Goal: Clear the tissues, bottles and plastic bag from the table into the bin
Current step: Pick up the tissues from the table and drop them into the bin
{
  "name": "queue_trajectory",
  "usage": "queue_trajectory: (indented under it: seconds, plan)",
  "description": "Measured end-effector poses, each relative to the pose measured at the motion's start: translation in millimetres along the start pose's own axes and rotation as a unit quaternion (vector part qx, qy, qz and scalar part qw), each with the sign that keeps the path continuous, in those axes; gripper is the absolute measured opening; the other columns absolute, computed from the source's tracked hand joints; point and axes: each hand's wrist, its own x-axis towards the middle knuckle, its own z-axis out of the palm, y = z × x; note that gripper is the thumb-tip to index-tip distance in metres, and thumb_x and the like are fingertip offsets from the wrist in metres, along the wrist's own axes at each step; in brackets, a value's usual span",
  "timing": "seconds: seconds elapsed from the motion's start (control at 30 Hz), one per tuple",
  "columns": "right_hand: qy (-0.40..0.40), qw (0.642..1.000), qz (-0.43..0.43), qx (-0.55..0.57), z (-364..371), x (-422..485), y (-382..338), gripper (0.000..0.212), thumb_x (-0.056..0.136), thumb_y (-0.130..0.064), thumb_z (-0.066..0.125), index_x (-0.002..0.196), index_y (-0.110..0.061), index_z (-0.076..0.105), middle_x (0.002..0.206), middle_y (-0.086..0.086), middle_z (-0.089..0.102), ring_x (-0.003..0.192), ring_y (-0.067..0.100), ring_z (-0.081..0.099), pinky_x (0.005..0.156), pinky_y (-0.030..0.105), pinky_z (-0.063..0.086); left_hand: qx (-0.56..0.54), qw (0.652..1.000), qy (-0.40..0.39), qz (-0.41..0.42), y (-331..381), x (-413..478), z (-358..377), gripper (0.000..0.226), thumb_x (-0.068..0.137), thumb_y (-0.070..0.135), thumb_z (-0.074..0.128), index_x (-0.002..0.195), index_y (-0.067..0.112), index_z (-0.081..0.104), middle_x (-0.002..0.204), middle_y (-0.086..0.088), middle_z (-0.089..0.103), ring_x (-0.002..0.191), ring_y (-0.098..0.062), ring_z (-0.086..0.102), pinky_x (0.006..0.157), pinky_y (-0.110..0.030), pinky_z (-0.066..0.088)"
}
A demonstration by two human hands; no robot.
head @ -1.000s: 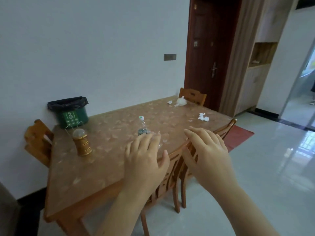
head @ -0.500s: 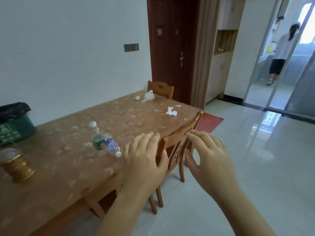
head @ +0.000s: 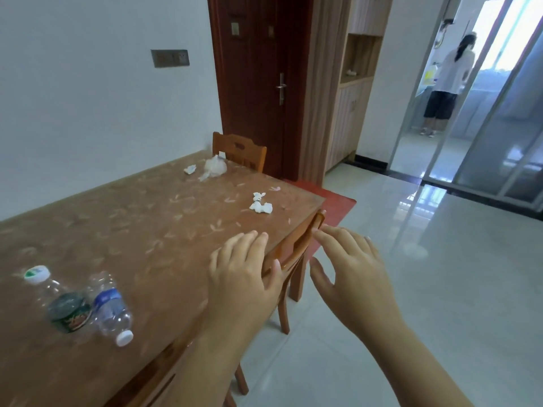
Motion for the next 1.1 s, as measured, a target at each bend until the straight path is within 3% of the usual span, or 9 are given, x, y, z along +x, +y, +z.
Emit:
queue_trajectory:
  seconds: [0.37,0.6,0.83,1.1]
  plan:
    - [-0.034,0.998,-0.011,0.052,90,84,118,0.034,0.079,-0.025,0.058,0.110,-0.012,0.064,0.109,0.005,0.065,0.104,0.027,0.058,0.086,0.052,0.047,0.030,0.998,-0.034,-0.050,14,88,124,0.047,0.082,0.039,0.037,0.114,0.015,0.061,0.114,-0.003,0.065,0.111,-0.024,0.057,0.093,-0.047,0.041]
    - [-0.082,0.992,-0.047,0.083,139,142,206,0.041,0.082,-0.034,0.044,0.110,-0.012,0.064,0.110,0.004,0.066,0.105,0.027,0.057,0.086,0.051,0.047,0.059,0.990,-0.038,-0.123,30,139,202,0.046,0.079,0.036,0.039,0.110,0.012,0.063,0.110,-0.005,0.066,0.106,-0.026,0.059,0.088,-0.045,0.044]
    - [-0.122,0.979,-0.104,0.127,197,206,231,0.040,0.079,-0.031,0.042,0.107,-0.017,0.065,0.109,0.002,0.066,0.104,0.026,0.058,0.088,0.044,0.044,0.094,0.979,-0.010,-0.181,15,183,246,0.044,0.078,0.035,0.042,0.107,0.013,0.065,0.109,-0.004,0.067,0.103,-0.025,0.060,0.087,-0.042,0.046]
    - [-0.157,0.966,-0.161,0.130,303,275,243,0.032,0.075,-0.025,0.053,0.100,-0.011,0.068,0.103,0.004,0.068,0.098,0.028,0.062,0.083,0.046,0.047,0.088,0.969,-0.014,-0.228,-41,244,320,0.043,0.075,0.035,0.043,0.106,0.013,0.063,0.108,-0.004,0.066,0.101,-0.027,0.060,0.084,-0.040,0.046]
